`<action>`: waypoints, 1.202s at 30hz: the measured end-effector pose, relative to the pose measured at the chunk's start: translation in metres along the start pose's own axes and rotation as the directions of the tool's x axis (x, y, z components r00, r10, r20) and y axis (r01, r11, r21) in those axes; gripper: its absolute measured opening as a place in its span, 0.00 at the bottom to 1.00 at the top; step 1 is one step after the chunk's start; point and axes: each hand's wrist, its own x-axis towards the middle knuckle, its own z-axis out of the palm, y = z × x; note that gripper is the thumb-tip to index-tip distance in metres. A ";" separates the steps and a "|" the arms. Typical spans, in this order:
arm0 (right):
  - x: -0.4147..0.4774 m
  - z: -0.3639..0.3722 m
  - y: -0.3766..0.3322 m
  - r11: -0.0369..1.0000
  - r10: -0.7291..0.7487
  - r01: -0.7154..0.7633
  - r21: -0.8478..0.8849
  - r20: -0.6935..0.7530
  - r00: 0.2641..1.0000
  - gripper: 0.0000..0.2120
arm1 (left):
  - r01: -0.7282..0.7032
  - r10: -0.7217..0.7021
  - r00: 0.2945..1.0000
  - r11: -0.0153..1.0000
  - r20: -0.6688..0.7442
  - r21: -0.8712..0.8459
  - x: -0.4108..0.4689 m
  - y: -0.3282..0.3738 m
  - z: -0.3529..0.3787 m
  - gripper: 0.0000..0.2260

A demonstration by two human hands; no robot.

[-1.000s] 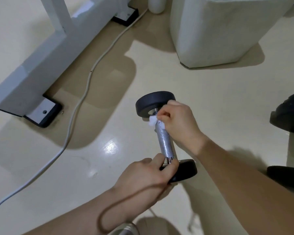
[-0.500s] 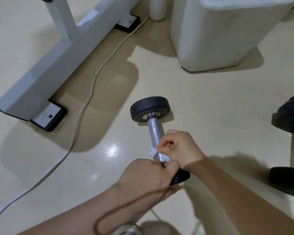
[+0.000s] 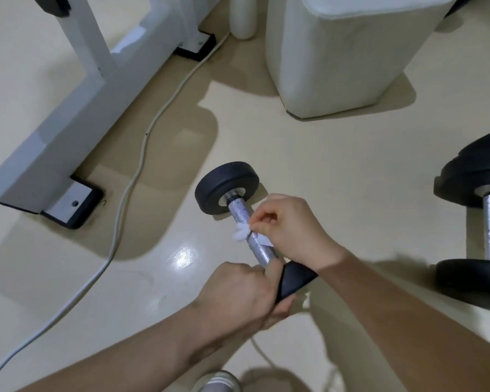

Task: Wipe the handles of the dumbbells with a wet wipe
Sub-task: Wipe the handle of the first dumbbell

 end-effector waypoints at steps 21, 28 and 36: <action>-0.004 0.016 -0.009 0.963 -0.111 0.169 -0.211 0.262 0.959 0.10 | -0.008 0.011 0.998 0.999 0.058 -0.051 -0.028 0.003 0.020 0.19; 0.002 -0.008 0.007 0.984 0.157 -0.131 -0.121 0.235 0.959 0.11 | 0.120 -0.106 0.992 0.948 0.063 -0.294 -0.016 -0.006 -0.006 0.17; 0.014 0.014 -0.004 0.990 0.139 -0.140 0.026 0.026 0.990 0.08 | 0.593 -0.578 0.797 0.804 -0.177 0.046 0.037 -0.100 -0.050 0.21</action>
